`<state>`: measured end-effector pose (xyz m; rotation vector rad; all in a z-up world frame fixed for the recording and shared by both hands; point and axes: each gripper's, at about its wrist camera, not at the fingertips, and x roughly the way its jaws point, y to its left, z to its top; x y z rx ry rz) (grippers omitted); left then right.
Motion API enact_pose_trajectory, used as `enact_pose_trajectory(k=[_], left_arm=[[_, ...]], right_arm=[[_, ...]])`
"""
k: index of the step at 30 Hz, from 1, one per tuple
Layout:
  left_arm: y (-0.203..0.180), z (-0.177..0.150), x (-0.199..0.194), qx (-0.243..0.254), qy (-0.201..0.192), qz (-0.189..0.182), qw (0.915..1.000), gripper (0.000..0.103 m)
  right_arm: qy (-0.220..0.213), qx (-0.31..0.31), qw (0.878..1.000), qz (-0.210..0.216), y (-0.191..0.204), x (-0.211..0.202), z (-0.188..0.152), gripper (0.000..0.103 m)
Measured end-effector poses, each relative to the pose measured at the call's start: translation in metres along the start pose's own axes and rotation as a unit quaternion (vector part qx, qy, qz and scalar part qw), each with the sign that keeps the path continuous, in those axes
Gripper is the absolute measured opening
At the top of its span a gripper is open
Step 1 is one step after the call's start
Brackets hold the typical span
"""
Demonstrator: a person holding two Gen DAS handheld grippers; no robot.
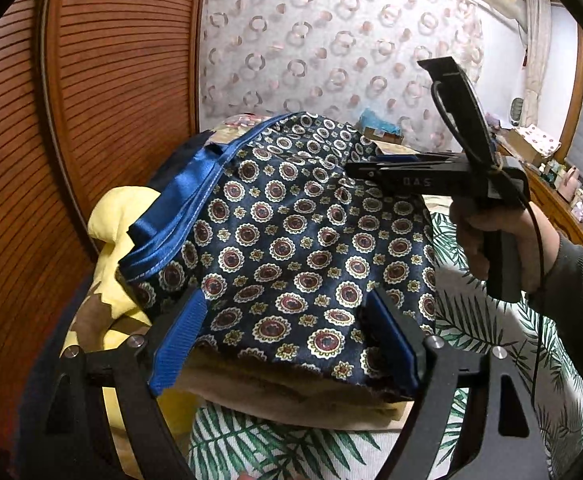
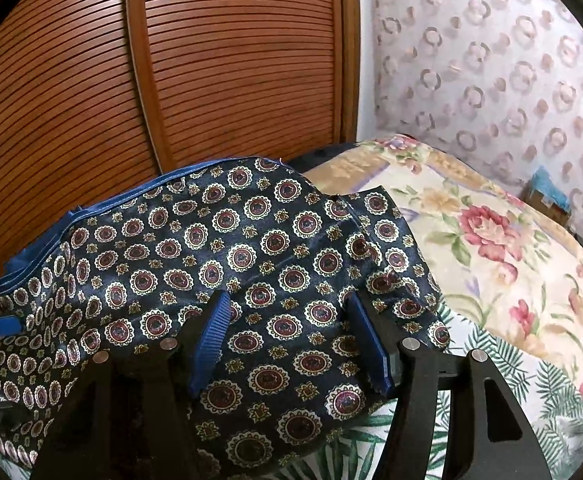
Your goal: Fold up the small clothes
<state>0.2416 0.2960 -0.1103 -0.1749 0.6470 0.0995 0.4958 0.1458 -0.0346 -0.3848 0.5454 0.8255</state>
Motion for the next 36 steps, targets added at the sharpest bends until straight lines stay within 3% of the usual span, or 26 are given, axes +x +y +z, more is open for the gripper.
enact_pose_trajectory(k=[9, 18, 30, 36], left_arm=[[-0.017, -0.009, -0.032, 0.016, -0.016, 0.008, 0.9997, 0.083], [-0.052, -0.023, -0.071, 0.056, -0.042, 0.017, 0.9974, 0.083], [-0.107, -0.054, -0.105, 0.077, -0.054, -0.036, 0.9949, 0.083], [-0.138, -0.067, -0.116, 0.096, -0.058, -0.065, 0.9915, 0.083]], right_arm=[[-0.026, 0.014, 1.000, 0.007, 0.025, -0.063, -0.019, 0.063], [-0.054, 0.032, 0.998, -0.004, 0.054, -0.148, -0.070, 0.063], [-0.083, 0.079, 0.992, -0.062, 0.088, -0.270, -0.165, 0.083], [-0.093, 0.110, 0.983, -0.111, 0.107, -0.322, -0.206, 0.083]])
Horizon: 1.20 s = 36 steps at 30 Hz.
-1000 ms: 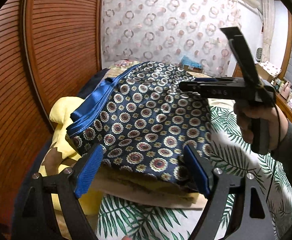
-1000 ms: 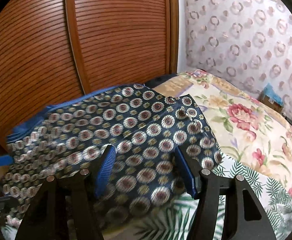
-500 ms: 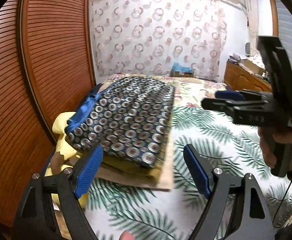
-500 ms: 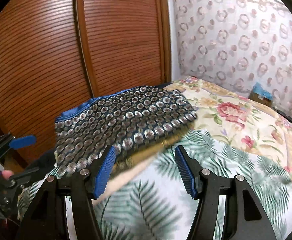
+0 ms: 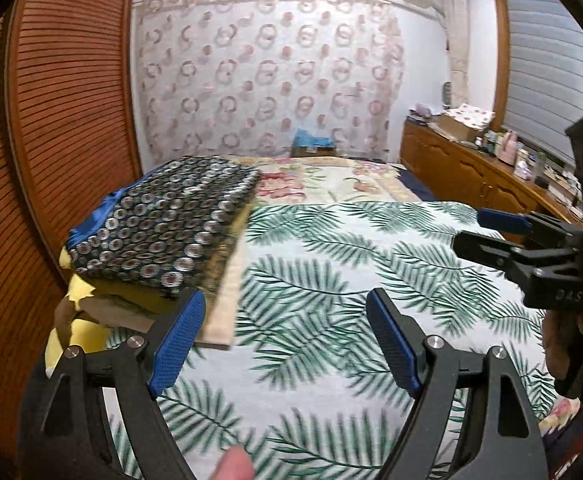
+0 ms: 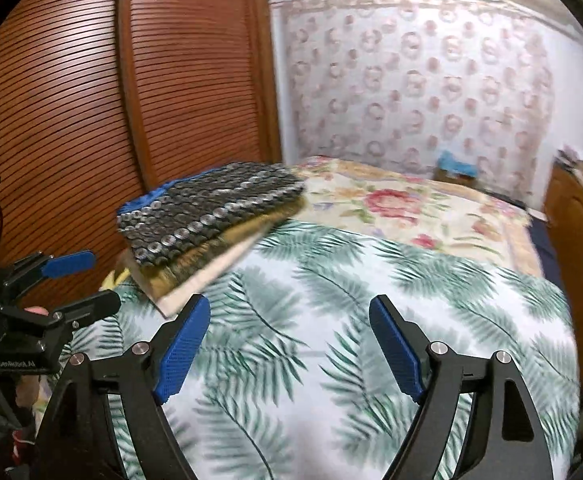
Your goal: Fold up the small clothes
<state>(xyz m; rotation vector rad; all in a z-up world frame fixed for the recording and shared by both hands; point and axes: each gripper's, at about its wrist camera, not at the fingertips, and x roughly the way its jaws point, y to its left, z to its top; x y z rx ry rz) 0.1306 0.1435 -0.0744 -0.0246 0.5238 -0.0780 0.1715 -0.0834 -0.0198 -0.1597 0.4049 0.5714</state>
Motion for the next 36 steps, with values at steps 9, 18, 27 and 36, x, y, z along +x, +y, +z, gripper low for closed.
enact_pose_trajectory(k=[9, 18, 27, 36], left_arm=[[-0.033, 0.008, -0.020, 0.011, -0.026, -0.014, 0.9995, 0.083], [-0.047, 0.016, -0.035, 0.014, -0.050, -0.009, 0.9986, 0.083], [-0.050, 0.015, -0.037, 0.016, -0.054, -0.008, 0.9984, 0.083], [-0.048, 0.015, -0.037, 0.011, -0.054, -0.008, 0.9985, 0.083]], right_arm=[[-0.031, 0.042, 0.997, -0.059, -0.006, -0.091, -0.028, 0.086], [-0.075, 0.064, 0.988, -0.117, -0.003, -0.155, -0.043, 0.087], [-0.076, 0.069, 0.987, -0.126, 0.003, -0.151, -0.053, 0.087], [-0.075, 0.074, 0.986, -0.128, -0.003, -0.145, -0.045, 0.087]])
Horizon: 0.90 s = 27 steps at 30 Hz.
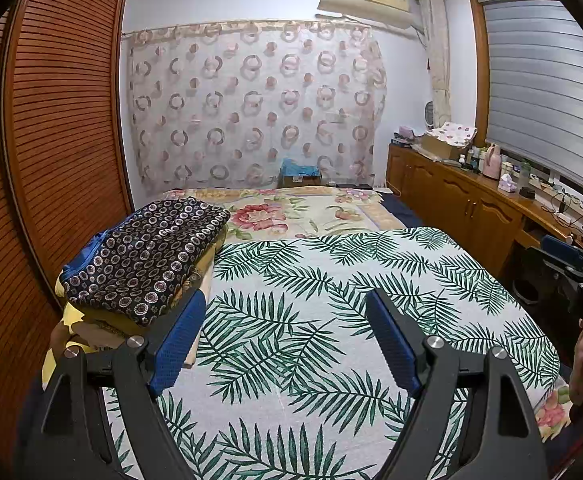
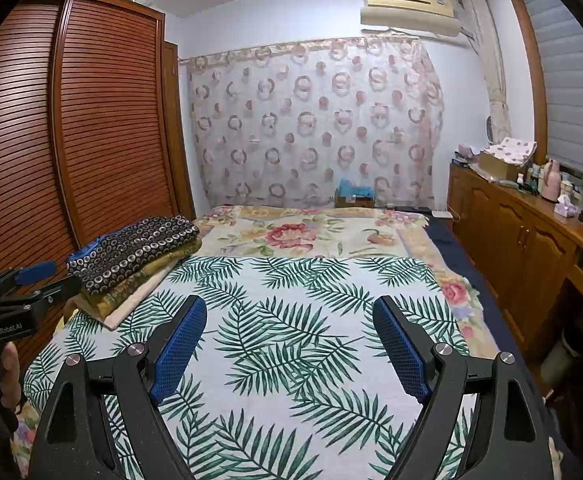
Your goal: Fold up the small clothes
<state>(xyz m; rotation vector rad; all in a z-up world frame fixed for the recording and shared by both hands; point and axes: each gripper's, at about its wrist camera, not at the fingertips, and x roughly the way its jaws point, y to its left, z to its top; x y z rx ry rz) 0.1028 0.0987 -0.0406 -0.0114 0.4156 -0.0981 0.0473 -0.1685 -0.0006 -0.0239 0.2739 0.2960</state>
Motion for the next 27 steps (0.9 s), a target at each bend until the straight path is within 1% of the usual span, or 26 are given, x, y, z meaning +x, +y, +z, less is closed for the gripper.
enact_pose_trajectory(k=[27], left_arm=[[0.0024, -0.0002, -0.0012, -0.004, -0.004, 0.001, 1.0000, 0.083]], right_arm=[[0.003, 0.000, 1.000, 0.001, -0.0063, 0.0027, -0.0026, 0.087]])
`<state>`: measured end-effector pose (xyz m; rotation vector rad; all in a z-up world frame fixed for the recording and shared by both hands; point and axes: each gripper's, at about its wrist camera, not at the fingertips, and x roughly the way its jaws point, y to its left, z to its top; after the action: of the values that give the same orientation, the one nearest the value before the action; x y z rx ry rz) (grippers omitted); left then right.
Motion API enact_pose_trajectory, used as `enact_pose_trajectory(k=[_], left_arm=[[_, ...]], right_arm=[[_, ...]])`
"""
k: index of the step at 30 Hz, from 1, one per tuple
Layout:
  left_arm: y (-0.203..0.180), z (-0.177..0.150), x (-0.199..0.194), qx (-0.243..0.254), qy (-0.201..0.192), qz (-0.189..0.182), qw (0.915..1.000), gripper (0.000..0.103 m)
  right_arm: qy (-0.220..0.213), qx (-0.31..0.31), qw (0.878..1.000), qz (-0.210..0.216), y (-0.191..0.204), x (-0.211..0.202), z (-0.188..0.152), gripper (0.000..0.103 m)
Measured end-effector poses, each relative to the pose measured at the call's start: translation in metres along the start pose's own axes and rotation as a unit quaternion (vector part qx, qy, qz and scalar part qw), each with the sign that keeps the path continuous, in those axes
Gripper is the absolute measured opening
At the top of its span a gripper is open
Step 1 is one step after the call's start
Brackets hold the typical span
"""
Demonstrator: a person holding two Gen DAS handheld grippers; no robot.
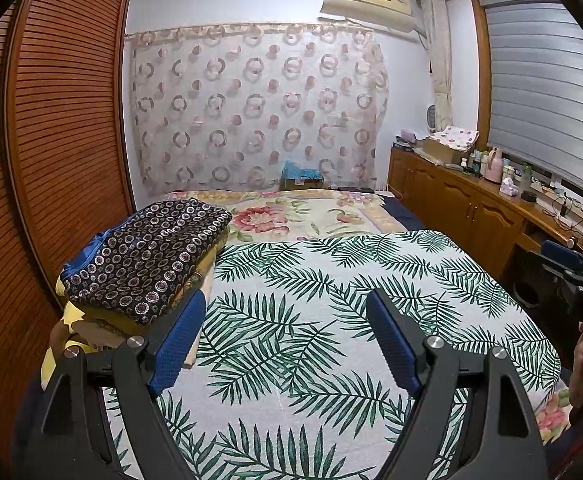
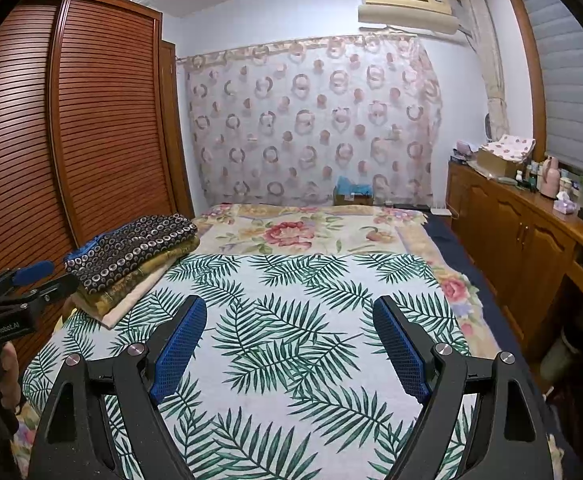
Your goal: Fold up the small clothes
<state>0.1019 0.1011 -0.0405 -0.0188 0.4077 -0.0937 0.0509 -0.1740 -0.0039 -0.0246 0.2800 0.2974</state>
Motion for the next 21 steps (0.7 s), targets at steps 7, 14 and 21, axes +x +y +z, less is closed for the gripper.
enact_pose_trajectory(k=[7, 14, 21], left_arm=[[-0.0004, 0.0012, -0.0016, -0.001, -0.003, 0.002, 1.0000, 0.083], [-0.0009, 0.0025, -0.0031, -0.002, -0.010, 0.003, 0.9999, 0.083], [-0.0026, 0.0016, -0.0031, -0.003, -0.012, 0.001, 0.9999, 0.083]], right_arm=[[-0.003, -0.005, 1.000, -0.001, 0.0002, 0.0004, 0.0006, 0.087], [-0.004, -0.006, 1.000, -0.001, -0.0017, 0.0007, 0.0004, 0.087], [-0.004, -0.005, 1.000, 0.000, -0.0022, 0.0013, -0.0011, 0.087]])
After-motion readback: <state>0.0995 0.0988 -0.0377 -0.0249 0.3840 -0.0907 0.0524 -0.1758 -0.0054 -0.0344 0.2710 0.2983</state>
